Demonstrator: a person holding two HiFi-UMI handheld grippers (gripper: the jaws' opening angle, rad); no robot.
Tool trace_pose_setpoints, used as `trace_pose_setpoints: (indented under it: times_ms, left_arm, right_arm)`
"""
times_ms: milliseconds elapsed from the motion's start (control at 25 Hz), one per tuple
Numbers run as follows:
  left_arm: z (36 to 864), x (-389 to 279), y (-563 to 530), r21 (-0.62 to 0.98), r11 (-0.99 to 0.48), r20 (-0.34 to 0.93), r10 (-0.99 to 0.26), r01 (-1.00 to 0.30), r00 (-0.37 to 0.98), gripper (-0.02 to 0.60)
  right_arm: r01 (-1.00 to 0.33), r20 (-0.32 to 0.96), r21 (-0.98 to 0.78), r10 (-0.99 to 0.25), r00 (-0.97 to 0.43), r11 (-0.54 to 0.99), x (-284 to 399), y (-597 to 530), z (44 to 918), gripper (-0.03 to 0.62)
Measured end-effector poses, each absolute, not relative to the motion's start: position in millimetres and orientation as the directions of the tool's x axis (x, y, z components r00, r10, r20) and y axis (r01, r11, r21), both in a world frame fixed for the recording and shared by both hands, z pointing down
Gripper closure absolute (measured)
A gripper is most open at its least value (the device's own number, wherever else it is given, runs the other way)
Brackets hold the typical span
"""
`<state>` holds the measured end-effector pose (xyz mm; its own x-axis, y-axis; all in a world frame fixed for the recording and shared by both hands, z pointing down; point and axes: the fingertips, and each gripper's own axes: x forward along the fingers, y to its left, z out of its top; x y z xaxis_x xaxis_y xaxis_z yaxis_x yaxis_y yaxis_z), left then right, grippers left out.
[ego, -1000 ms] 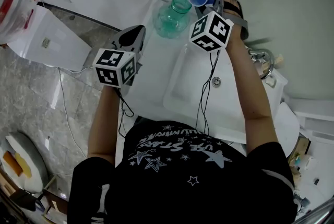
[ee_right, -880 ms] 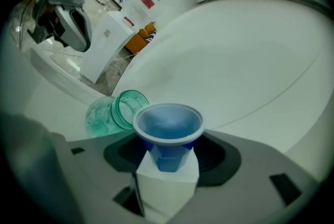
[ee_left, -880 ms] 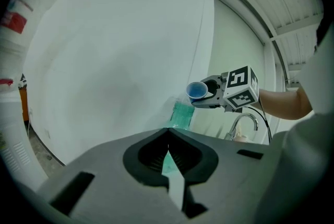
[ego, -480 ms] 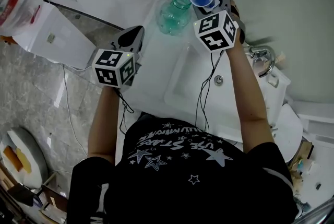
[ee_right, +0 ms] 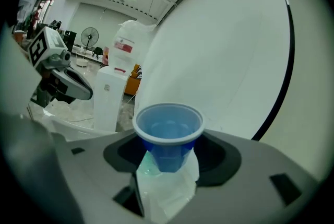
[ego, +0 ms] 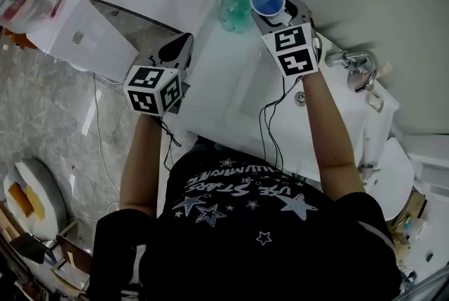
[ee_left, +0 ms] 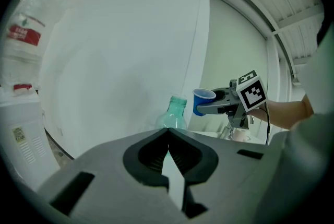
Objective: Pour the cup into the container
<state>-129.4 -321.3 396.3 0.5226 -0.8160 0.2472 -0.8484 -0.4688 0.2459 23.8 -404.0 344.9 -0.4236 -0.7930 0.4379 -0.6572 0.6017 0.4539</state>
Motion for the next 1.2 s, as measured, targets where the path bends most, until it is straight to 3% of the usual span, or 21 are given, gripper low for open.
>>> trace_pose_setpoints:
  times_ms: [560, 1200]
  left_arm:
    - [419.0, -139.0, -270.1, 0.247, -0.415, 0.282, -0.834, -0.876, 0.475, 0.572]
    - [460.6, -154.2, -234.3, 0.269, -0.374, 0.351, -0.82, -0.888, 0.452, 0.571]
  right_arm:
    - [-0.633, 0.424, 0.241, -0.666, -0.613, 0.736, -11.2, -332.5, 415.3, 0.315]
    - [-0.583, 0.444, 0.108, -0.564, -0.696, 0.805, -49.2, -289.8, 495.6, 0.309]
